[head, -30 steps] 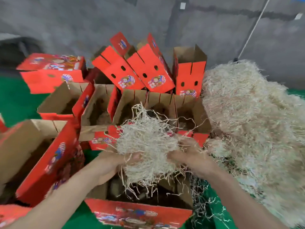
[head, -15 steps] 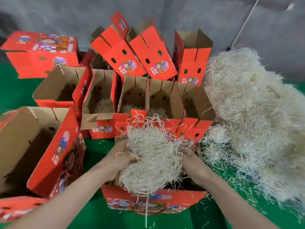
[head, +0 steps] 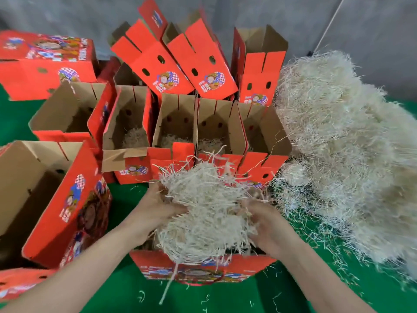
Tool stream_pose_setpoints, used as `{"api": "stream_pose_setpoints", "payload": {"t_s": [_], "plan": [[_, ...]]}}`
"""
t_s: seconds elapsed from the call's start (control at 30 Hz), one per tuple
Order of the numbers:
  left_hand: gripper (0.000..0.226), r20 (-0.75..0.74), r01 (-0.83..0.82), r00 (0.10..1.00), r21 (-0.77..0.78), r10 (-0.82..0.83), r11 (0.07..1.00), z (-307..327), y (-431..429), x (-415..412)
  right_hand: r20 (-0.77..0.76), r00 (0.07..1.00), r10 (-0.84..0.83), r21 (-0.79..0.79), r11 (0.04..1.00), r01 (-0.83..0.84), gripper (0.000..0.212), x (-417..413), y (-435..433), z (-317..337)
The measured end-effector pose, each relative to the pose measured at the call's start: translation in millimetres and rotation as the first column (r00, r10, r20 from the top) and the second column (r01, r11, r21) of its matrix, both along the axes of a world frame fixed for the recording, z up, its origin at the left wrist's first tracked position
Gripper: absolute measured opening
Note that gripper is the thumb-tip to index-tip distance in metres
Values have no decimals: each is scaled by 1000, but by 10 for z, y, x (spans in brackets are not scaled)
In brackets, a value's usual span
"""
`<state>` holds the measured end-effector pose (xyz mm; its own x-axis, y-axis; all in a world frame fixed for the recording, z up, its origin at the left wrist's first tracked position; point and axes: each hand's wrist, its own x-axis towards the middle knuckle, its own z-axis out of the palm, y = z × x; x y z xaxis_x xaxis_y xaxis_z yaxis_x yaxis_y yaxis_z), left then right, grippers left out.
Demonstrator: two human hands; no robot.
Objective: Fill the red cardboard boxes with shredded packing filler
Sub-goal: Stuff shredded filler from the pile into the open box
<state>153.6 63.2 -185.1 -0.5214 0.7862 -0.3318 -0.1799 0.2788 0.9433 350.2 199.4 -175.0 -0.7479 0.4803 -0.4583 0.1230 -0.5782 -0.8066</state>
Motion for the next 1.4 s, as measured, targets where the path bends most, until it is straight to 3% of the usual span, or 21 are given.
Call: {"api": "stream_pose_setpoints", "payload": {"t_s": [0.07, 0.13, 0.2, 0.27, 0.37, 0.5, 0.63, 0.7, 0.77, 0.83, 0.9, 0.93, 1.03, 1.1, 1.17, 1.23, 1.3, 1.4], "plan": [[62, -4, 60, 998, -29, -61, 998, -35, 81, 161, 81, 992, 92, 11, 996, -93, 106, -88, -121, 1], [71, 10, 148, 989, -65, -148, 987, -54, 151, 275, 86, 970, 226, 108, 966, -235, 133, -175, -230, 19], [68, -2, 185, 982, -88, -186, 979, -75, 203, 287, 59, 955, 289, 237, 926, -295, 112, -218, -255, 61], [39, -23, 125, 992, -98, -127, 987, -64, 215, 211, 101, 965, 241, 347, 901, -262, 53, -227, -154, 109], [32, -17, 128, 991, -118, -131, 985, -25, 171, 85, 217, 972, 86, 445, 878, -177, 46, -122, 113, 82], [46, 56, 126, 991, -90, -122, 988, -9, 22, -60, 325, 946, 21, 510, 838, -194, 30, 51, 375, -12], [45, -44, 45, 998, -130, -51, 991, -58, -80, -91, 373, 922, -104, 577, 804, -143, 27, 149, 456, -15], [46, -130, 43, 990, -150, -62, 988, -73, -92, -84, 318, 942, -107, 578, 809, -103, 20, 122, 414, 22], [42, -193, 61, 977, -173, -94, 983, -79, -60, -31, 239, 970, 37, 466, 872, -148, 14, 94, 357, 84], [33, -220, 62, 969, -216, -110, 974, -92, -8, 41, 287, 906, 311, 392, 825, -408, 38, 62, 256, 174], [36, -129, 86, 984, -245, -121, 966, -99, 36, 75, 413, 791, 452, 428, 670, -606, 67, -10, 151, 135], [45, -29, 151, 986, -243, -163, 958, -83, 33, 71, 472, 755, 455, 461, 602, -652, 68, -46, 108, 63], [89, 165, 442, 894, -191, -416, 876, 4, -39, 23, 560, 766, 316, 569, 525, -633, 21, -185, 23, -97], [95, 68, 507, 857, -277, -510, 816, 21, -32, 49, 552, 800, 236, 578, 583, -571, 20, -253, 30, -103], [63, -199, 430, 832, -357, -517, 829, -12, 40, 104, 499, 847, 181, 569, 669, -478, 22, -277, 77, -71], [46, -429, 323, 742, -443, -515, 836, -30, 77, 106, 506, 850, 148, 581, 670, -462, 20, -240, 156, -52], [57, -487, 262, 700, -507, -523, 821, -14, 46, 28, 510, 848, 144, 612, 632, -476, 27, -158, 249, -53], [89, -486, 216, 685, -576, -543, 788, -13, -69, -83, 494, 863, 107, 600, 677, -427, 42, -18, 342, -64]]}}
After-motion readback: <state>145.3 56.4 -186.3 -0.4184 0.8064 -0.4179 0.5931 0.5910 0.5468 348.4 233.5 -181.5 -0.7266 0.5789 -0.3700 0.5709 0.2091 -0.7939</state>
